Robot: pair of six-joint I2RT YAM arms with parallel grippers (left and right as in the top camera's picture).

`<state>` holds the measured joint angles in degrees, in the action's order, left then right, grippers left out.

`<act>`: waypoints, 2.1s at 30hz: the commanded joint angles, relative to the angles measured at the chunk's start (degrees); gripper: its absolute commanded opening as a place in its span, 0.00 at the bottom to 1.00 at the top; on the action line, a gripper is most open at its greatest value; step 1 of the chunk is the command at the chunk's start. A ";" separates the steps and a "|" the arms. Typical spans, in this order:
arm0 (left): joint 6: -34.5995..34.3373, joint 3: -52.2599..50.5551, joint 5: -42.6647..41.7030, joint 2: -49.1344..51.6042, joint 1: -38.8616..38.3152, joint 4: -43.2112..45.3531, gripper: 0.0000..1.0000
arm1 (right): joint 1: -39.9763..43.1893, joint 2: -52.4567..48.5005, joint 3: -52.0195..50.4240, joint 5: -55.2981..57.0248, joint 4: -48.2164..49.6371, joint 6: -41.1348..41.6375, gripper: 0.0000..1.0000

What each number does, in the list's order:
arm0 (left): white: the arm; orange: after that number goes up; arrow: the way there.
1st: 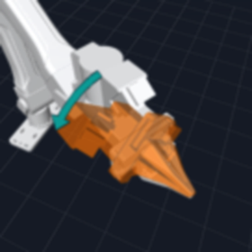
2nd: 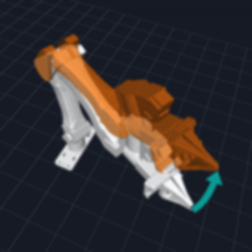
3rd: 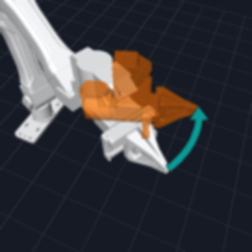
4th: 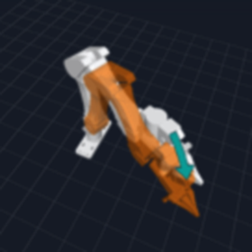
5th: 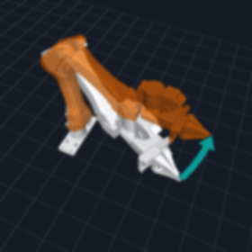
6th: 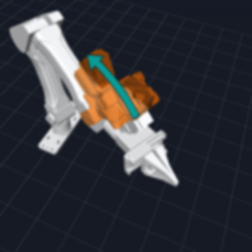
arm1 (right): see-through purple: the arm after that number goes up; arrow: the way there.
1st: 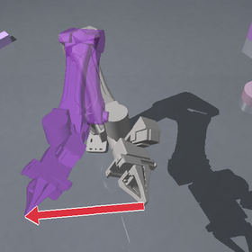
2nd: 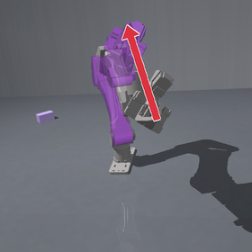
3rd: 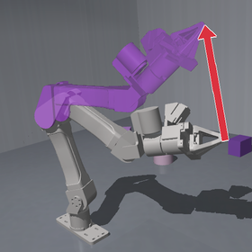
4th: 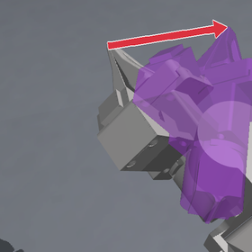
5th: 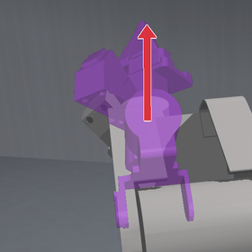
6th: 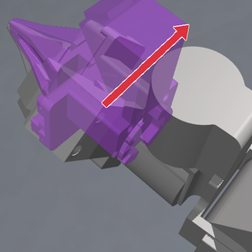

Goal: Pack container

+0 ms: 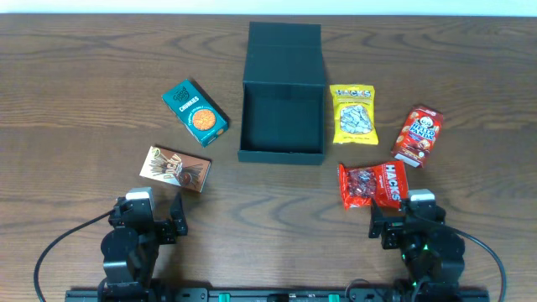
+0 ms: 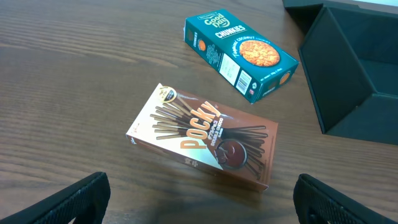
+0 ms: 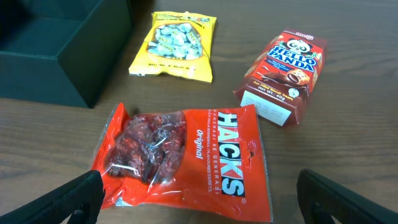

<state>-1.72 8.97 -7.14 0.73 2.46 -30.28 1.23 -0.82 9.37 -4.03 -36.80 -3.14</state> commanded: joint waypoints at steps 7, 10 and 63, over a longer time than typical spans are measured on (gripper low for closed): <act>-0.63 -0.70 -0.17 -0.48 -0.24 0.15 0.95 | 0.50 0.50 -0.50 0.68 -0.09 0.50 0.99; -0.63 -0.70 -0.17 -0.48 -0.24 0.15 0.95 | 0.50 0.50 -0.50 0.68 -0.07 0.50 0.99; -46.29 -0.66 -19.02 -0.31 -0.24 14.51 0.95 | 0.50 0.50 -0.50 0.68 -0.09 0.50 0.99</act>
<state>-45.10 8.64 -25.78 0.73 2.46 -19.79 1.23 -0.82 9.37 -4.03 -36.80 -3.16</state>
